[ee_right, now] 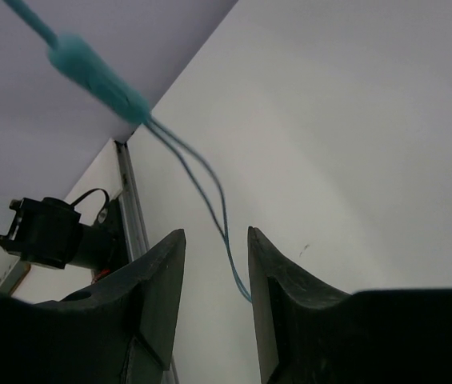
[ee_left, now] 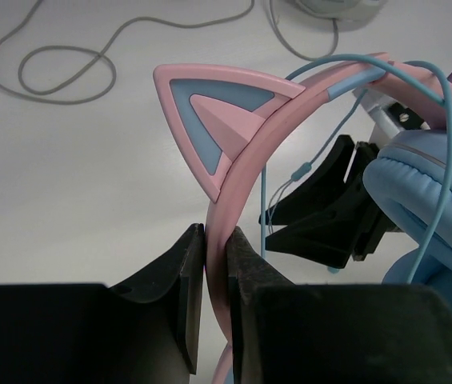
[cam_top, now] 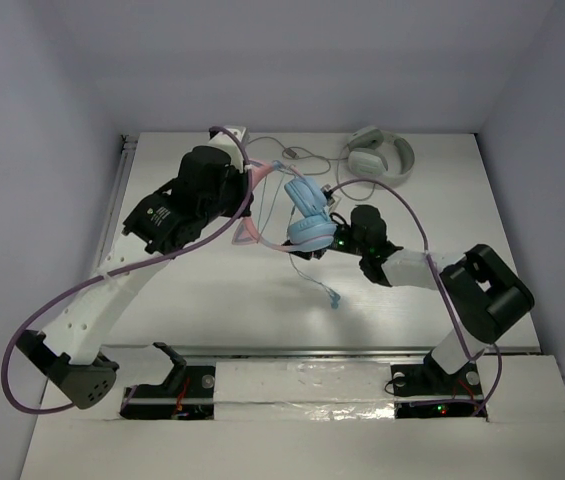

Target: Wrap the headphones

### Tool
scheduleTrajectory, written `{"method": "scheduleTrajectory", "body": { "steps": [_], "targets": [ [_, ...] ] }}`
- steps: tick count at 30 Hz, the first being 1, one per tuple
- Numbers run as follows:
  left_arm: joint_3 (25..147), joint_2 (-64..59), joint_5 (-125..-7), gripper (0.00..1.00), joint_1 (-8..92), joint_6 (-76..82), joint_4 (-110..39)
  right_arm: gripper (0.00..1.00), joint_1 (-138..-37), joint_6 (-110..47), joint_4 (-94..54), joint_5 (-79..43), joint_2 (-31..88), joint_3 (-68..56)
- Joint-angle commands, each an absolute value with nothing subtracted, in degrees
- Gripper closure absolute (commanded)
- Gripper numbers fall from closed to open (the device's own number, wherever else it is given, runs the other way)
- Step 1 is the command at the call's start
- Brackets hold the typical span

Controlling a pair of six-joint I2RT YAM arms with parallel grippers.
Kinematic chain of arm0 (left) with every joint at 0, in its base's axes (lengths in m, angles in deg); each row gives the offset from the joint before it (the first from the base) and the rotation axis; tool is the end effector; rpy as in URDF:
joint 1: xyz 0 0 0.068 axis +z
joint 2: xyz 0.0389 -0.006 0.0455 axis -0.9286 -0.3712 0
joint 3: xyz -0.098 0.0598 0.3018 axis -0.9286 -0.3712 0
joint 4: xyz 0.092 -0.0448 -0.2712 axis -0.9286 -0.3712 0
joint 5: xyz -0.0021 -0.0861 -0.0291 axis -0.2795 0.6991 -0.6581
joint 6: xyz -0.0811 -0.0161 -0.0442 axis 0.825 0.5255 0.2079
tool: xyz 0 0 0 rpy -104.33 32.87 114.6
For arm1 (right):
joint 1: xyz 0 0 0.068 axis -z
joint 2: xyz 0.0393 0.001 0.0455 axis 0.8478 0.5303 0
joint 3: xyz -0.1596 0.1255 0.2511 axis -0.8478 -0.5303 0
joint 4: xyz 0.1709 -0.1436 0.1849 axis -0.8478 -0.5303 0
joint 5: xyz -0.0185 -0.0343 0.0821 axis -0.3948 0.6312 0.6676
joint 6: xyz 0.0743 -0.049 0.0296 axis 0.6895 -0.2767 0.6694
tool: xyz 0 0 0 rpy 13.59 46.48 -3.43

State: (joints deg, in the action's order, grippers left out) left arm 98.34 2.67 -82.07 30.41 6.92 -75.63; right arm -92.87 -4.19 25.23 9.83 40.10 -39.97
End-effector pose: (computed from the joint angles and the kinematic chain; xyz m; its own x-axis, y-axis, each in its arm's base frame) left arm 0.2526 -0.1810 0.4740 -0.4381 0.0049 -0.8989 0.4022 0.8953 -0.1912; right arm 0.2965 0.2671 0.2346 -0.6107 0.1329 -0.7806 -0.7216 0.3126 0.6177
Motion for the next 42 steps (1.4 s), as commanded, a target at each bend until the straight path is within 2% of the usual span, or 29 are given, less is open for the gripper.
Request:
{"method": "scheduleTrajectory", "body": {
  "steps": [1,12,29,31,32,33,37,42],
  "targets": [
    [103.37,3.46,-81.81,1.0,30.24,8.99,-71.26,0.57,-92.61,-3.18,30.63,9.81,41.04,-41.14],
    [104.6,2.84,-82.41,1.0,30.24,8.64,-71.34,0.58,-92.61,-1.78,32.92,9.28,46.48,-41.05],
    [106.45,0.47,-81.71,1.0,30.24,8.2,-68.18,0.65,-93.22,4.11,39.86,4.71,49.04,-50.1],
    [106.01,0.2,-81.53,1.0,30.24,8.72,-67.12,0.77,-93.22,4.46,39.69,4.62,48.69,-50.37],
    [105.66,-0.32,-81.88,1.0,30.24,8.9,-66.86,0.92,-93.83,5.07,39.87,4.45,48.25,-50.63],
    [105.31,-0.59,-82.41,1.0,30.24,9.08,-66.34,1.0,-94.79,5.43,40.04,4.36,47.03,-51.16],
    [103.2,-1.29,-88.72,1.0,30.24,10.57,-63.62,1.0,-100.33,5.35,37.16,0.78,41.25,-53.97],
    [100.73,-3.04,-96.03,1.0,30.77,12.42,-59.39,1.0,-110.26,4.03,23.98,-8.02,32.62,-55.38]
  ]
}}
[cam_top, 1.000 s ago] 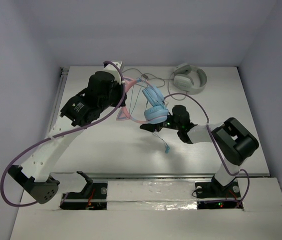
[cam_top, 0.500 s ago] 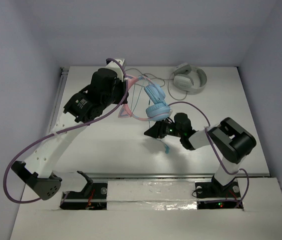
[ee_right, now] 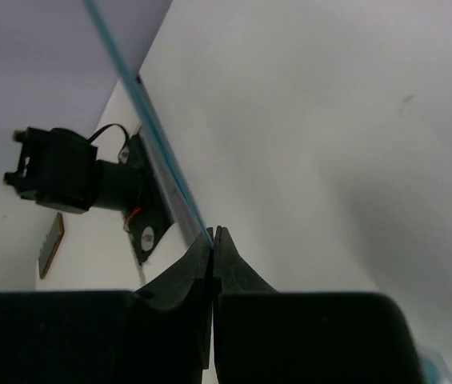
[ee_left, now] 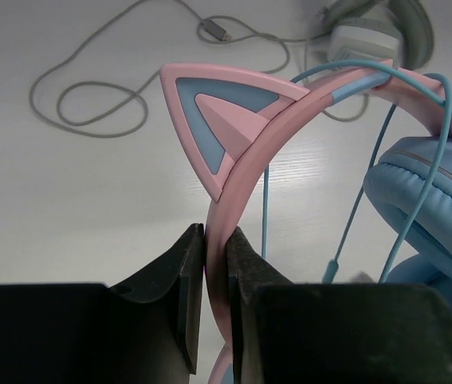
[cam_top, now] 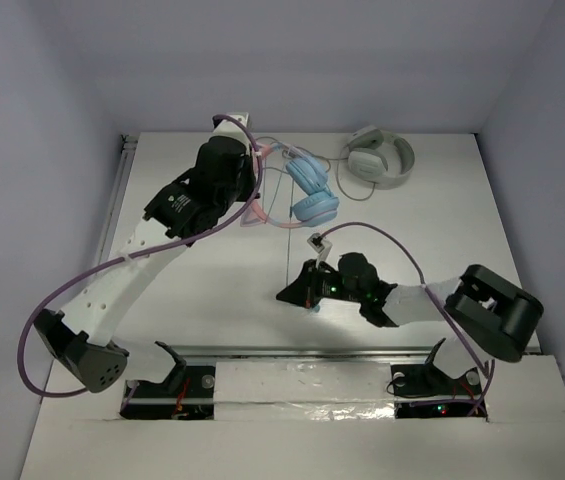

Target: Wrap the headphones

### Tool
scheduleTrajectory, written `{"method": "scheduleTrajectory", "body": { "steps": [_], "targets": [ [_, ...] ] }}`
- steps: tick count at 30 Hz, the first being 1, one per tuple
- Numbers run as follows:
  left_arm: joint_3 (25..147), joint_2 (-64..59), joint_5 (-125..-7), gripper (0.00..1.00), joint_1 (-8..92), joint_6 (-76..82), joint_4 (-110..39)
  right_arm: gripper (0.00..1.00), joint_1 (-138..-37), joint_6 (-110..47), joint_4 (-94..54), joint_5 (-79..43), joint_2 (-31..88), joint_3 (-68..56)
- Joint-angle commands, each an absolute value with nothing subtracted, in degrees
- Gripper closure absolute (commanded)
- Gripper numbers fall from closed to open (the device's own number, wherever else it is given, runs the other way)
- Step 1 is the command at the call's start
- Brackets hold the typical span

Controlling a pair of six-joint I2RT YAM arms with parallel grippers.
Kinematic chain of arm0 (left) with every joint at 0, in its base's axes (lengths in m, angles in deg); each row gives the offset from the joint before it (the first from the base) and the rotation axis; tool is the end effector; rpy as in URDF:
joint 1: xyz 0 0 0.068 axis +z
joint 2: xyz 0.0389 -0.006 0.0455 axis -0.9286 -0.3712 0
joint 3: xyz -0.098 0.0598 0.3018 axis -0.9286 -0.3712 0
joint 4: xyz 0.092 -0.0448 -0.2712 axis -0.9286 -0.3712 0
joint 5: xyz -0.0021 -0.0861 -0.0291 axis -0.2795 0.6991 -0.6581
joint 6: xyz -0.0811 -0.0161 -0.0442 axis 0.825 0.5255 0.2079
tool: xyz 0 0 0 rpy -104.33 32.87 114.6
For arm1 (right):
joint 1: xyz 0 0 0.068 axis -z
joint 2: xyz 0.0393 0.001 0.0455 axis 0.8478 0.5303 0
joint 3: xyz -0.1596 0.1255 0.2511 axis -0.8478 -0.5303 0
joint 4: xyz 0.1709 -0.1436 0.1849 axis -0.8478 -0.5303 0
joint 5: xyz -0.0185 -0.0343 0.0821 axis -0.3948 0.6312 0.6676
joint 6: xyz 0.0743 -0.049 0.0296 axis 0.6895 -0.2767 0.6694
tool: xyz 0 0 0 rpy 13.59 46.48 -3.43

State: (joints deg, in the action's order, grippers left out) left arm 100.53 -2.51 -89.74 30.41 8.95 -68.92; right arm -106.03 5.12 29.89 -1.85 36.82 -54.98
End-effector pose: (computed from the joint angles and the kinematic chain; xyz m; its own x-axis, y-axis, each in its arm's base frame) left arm 0.2871 -0.1937 0.4793 -0.3714 -0.0789 -0.9251 0.2893 0.9369 -0.1960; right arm 0.2033 0.2778 0.1748 -0.7677 0.0895 -0.6345 -0.5722 0.3502 0.7416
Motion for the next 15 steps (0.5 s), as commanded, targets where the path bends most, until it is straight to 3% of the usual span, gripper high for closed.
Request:
{"method": "scheduleTrajectory", "body": {
  "steps": [1,8,15],
  "targets": [
    [100.91,-3.66,-96.47,1.0,30.77,12.68,-59.56,1.0,-113.06,4.03,21.96,-10.73,31.21,-55.29],
    [97.93,-6.3,-102.27,1.0,31.3,12.68,-58.24,1.0,-121.33,3.5,2.39,-19.45,20.05,-52.14],
    [88.72,-5.95,-105.0,1.0,30.59,12.77,-59.38,1.0,-124.77,-1.77,-20.06,-24.03,13.36,-40.54]
  ]
}}
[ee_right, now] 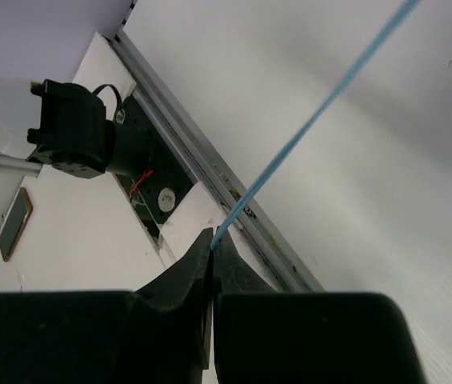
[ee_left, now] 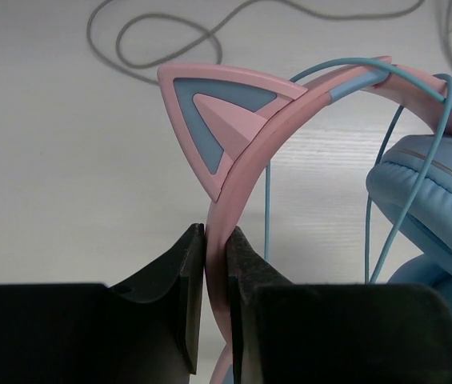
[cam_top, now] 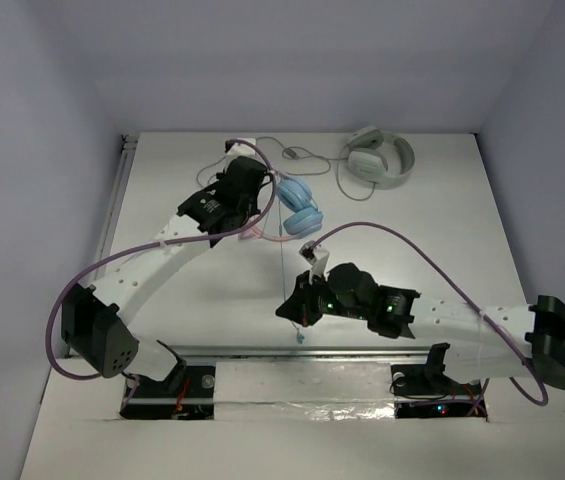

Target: Wrap the headphones

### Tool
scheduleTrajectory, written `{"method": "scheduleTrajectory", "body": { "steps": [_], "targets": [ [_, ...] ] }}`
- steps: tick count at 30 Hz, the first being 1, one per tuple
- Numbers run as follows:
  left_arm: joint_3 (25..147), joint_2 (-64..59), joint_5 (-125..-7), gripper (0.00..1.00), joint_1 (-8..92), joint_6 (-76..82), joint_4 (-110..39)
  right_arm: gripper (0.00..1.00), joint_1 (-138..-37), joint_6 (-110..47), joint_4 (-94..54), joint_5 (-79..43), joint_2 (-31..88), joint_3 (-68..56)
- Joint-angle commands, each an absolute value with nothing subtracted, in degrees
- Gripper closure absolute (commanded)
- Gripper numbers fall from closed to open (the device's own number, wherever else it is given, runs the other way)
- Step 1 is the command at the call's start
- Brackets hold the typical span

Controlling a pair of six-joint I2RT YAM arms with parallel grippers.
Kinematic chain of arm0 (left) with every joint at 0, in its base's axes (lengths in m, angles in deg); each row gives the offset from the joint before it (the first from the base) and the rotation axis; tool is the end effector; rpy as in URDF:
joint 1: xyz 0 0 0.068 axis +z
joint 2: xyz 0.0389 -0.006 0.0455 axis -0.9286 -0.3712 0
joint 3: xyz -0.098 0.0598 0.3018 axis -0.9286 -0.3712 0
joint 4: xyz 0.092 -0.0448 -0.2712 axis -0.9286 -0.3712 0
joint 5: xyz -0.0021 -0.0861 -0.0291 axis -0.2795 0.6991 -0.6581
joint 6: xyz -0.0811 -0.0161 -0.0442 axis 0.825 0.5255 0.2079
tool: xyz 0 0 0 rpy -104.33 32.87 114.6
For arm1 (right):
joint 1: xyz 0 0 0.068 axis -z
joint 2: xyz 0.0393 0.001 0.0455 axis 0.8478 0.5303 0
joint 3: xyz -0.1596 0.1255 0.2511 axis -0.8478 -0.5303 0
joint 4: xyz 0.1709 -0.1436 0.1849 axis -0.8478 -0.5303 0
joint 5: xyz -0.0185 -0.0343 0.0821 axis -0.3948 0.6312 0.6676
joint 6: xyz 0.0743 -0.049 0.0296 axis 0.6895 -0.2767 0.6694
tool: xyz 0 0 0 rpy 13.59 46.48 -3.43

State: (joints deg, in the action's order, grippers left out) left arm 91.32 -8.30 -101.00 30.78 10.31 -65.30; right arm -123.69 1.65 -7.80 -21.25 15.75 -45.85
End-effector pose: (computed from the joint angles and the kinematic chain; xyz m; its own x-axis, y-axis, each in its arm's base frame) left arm 0.3242 -0.1998 0.3904 -0.4637 -0.0084 -0.8860 0.0871 0.9947 -0.0550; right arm 0.1235 0.2904 0.2507 -0.7213 -0.0328 -0.6919 -0.6209 0.4733 0.6248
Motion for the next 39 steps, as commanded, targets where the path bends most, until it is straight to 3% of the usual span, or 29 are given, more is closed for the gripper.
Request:
{"method": "scheduleTrajectory", "body": {
  "steps": [1,5,17,27,33,39],
  "targets": [
    [87.47,-5.86,-105.52,1.0,29.72,12.94,-60.17,1.0,-124.77,-2.21,-22.42,-23.94,12.31,-39.4],
    [81.67,-4.9,-105.79,1.0,25.95,13.39,-62.02,1.0,-124.77,-6.42,-33.94,-25.78,12.3,-32.81],
    [74.89,-0.33,-98.06,1.0,21.28,7.15,-68.17,1.0,-124.77,-18.38,-51.44,-50.39,18.1,-19.88],
    [70.59,2.49,-91.74,1.0,21.28,4.6,-68.27,1.0,-121.79,-19.71,-50.23,-61.2,20.65,-16.28],
    [69.88,3.45,-85.94,1.0,21.28,3.72,-65.98,0.83,-119.94,-21.02,-43.81,-67.71,21.52,-16.71],
    [69.71,3.63,-84.44,1.0,21.28,3.19,-65.89,0.81,-118.1,-21.28,-41.0,-70.79,23.64,-17.23]
  ]
}}
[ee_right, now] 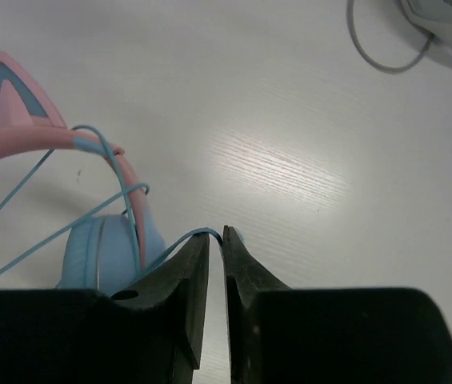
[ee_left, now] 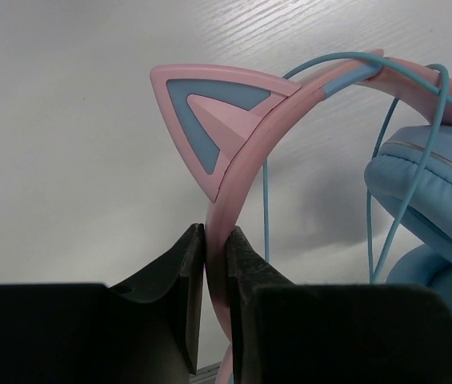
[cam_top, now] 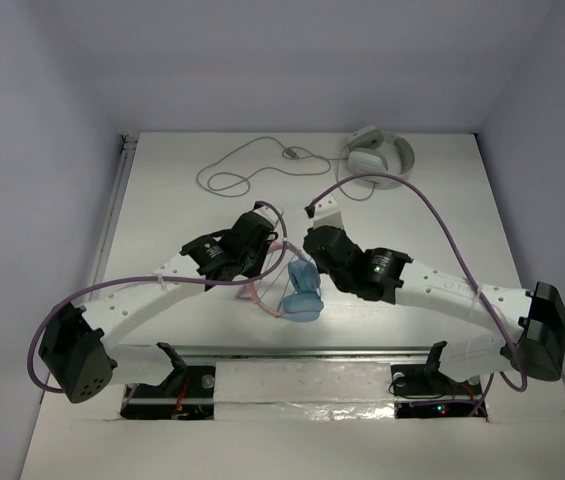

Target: Wrap the headphones

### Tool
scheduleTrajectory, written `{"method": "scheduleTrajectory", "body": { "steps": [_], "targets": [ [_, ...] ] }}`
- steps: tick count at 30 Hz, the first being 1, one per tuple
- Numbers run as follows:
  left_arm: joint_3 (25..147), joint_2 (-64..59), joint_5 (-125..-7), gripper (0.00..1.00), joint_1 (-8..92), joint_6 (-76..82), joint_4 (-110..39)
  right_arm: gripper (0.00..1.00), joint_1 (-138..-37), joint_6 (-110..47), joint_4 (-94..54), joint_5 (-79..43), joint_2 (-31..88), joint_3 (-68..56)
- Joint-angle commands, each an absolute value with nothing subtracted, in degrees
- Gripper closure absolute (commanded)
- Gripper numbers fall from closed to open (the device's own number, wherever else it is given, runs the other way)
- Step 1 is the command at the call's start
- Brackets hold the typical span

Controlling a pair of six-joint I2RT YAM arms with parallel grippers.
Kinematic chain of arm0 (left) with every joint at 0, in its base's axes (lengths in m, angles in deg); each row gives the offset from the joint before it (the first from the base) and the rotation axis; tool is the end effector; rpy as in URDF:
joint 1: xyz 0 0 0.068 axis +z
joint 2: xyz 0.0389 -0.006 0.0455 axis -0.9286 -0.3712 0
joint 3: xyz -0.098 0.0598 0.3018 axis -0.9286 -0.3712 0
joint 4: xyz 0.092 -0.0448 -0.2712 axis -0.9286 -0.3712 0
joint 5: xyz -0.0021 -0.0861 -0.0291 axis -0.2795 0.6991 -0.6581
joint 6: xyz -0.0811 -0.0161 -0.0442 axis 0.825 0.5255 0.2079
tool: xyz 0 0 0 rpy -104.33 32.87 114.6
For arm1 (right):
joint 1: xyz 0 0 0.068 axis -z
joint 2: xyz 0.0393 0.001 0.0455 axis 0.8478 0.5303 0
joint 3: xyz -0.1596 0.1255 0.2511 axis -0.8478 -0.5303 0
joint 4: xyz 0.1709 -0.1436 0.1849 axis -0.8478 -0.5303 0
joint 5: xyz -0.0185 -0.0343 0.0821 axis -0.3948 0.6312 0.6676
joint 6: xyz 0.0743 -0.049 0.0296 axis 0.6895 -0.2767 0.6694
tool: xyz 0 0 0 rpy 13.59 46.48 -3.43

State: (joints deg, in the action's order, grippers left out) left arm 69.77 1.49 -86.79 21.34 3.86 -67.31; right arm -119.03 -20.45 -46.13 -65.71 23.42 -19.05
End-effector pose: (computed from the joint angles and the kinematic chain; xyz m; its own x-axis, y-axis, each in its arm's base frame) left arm 0.2271 -0.2151 0.2869 -0.6014 0.3346 -0.7255 0.4860 0.8740 0.0002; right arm 0.2079 0.2641 0.3226 -0.4349 -0.2914 -0.8521 -0.3178 0.9350 -0.1575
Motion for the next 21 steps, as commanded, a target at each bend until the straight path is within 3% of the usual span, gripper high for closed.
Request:
{"method": "scheduleTrajectory", "body": {
  "steps": [1,14,21],
  "targets": [
    [69.62,3.72,-84.43,1.0,21.28,3.1,-65.37,0.81,-117.05,-21.46,-39.95,-68.18,23.64,-17.67],
    [72.52,6.27,-78.63,1.0,21.28,3.01,-64.92,0.84,-109.22,-20.76,-28.34,-52.35,24.96,-23.21],
    [75.68,6.62,-79.07,1.0,21.28,3.28,-64.31,1.0,-104.48,-15.23,-21.05,-42.59,21.62,-30.15]
  ]
}}
